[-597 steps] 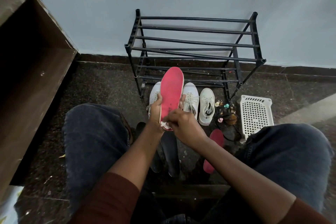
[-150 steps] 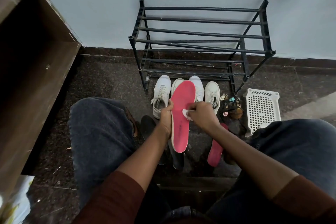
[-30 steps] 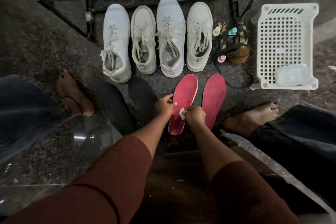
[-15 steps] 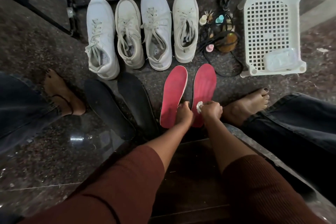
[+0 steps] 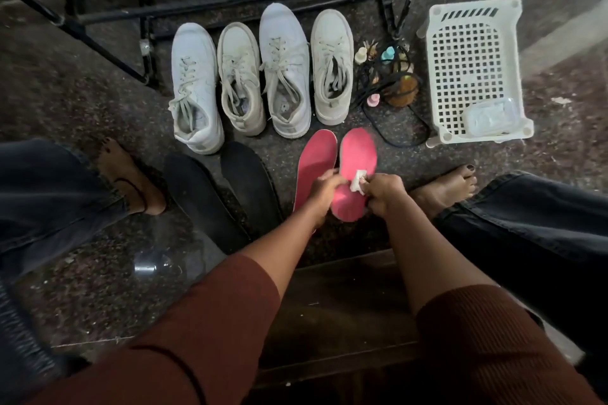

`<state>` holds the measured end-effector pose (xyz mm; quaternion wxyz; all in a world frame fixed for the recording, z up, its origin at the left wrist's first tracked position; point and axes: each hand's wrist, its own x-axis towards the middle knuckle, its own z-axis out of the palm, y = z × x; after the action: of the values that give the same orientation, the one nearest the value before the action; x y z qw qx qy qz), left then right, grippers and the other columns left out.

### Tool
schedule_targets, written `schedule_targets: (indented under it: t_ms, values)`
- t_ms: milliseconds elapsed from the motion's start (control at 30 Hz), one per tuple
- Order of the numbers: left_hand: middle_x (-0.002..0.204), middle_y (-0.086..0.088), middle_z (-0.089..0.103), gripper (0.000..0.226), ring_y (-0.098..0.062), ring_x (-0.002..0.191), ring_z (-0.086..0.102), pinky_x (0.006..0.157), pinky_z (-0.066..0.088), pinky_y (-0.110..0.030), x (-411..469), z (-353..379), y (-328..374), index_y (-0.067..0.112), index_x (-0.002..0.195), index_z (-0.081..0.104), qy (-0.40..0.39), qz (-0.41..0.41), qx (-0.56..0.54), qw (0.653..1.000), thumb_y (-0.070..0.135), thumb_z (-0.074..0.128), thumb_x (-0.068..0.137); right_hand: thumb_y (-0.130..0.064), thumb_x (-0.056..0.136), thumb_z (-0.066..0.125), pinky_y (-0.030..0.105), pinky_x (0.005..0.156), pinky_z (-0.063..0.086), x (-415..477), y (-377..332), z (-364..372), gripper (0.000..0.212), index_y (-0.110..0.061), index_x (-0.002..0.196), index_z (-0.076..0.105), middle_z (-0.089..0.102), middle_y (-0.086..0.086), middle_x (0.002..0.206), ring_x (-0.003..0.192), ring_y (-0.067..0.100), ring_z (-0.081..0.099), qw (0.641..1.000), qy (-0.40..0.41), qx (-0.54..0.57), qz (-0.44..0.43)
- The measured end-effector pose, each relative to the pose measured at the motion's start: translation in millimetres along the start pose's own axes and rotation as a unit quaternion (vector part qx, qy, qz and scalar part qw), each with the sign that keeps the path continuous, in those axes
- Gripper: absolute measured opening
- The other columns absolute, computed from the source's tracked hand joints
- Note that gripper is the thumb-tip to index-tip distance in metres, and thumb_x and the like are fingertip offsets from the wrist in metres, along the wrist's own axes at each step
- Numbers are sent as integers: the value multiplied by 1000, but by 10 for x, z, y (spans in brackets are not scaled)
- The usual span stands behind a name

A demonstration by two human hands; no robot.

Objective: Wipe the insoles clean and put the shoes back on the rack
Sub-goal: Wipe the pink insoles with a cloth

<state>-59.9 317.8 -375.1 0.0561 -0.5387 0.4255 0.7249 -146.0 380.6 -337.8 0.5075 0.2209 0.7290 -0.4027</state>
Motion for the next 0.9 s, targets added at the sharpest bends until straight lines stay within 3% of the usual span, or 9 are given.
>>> schedule_targets:
  t_ms: [67, 167, 333, 400, 500, 600, 767, 833, 900]
  values:
    - [75, -9, 65, 19, -17, 63, 59, 64, 46, -26, -194, -87, 144, 1, 96, 59, -38, -32, -151, 987, 14, 49, 86, 9, 92, 42, 20, 52, 46, -157, -99, 49, 22, -4, 89, 59, 55, 11, 77, 64, 17, 54, 998, -59, 20, -2]
    - [85, -17, 65, 42, -26, 74, 62, 76, 46, -36, -476, -276, 337, -3, 103, 59, -119, -80, -301, 943, 30, 34, 95, 12, 93, 35, 21, 46, 43, -505, -188, 214, 33, -8, 71, 51, 51, 5, 62, 49, 11, 50, 990, -140, 12, -21]
    - [93, -17, 71, 61, -29, 82, 69, 73, 57, -38, -925, -608, 573, 0, 99, 71, -187, -13, -369, 911, 49, 37, 88, -1, 87, 57, 35, 63, 47, -1118, -262, 537, 5, -5, 91, 57, 54, 11, 79, 65, 19, 52, 978, -97, -125, -136]
    - [94, -17, 71, 59, -30, 83, 70, 74, 58, -39, -1105, -750, 656, 0, 97, 73, -200, 20, -399, 895, 48, 41, 83, -7, 81, 66, 32, 68, 50, -1383, -322, 635, 16, -7, 97, 67, 62, 12, 88, 66, 18, 56, 957, -56, -180, -222]
    - [100, -16, 67, 55, -29, 89, 66, 83, 53, -38, -1358, -987, 767, 2, 111, 64, -206, 64, -420, 881, 46, 45, 84, -7, 77, 70, 17, 69, 44, -1821, -446, 740, 13, -9, 89, 74, 66, 10, 96, 75, 16, 59, 881, 53, -222, -414]
    - [106, -15, 68, 55, -29, 99, 65, 92, 50, -41, -1593, -1152, 904, 3, 109, 69, -231, 103, -426, 868, 46, 41, 87, 2, 80, 61, 4, 65, 38, -2234, -501, 848, 21, -8, 95, 73, 70, 8, 95, 75, 9, 59, 805, 31, -291, -517]
    - [99, -16, 68, 75, -27, 96, 67, 85, 56, -40, -1898, -1304, 1081, -3, 99, 72, -256, 88, -424, 864, 60, 32, 91, 7, 81, 50, 37, 89, 44, -2667, -336, 1004, 32, -8, 101, 71, 67, 15, 95, 88, 29, 62, 630, -47, -472, -616]
    - [102, -12, 66, 83, -23, 97, 64, 92, 50, -34, -1981, -1394, 1118, 0, 100, 72, -238, 81, -409, 877, 68, 25, 90, 8, 77, 52, 41, 93, 43, -2771, -274, 1024, 32, -9, 94, 73, 67, 11, 95, 88, 28, 63, 602, -87, -491, -624]
    - [104, -12, 63, 81, -21, 96, 62, 95, 46, -30, -2046, -1469, 1128, 0, 104, 69, -223, 88, -422, 874, 67, 25, 91, 7, 72, 55, 39, 80, 49, -2868, -227, 1015, 28, -9, 85, 74, 69, 8, 94, 86, 27, 65, 582, -131, -497, -630]
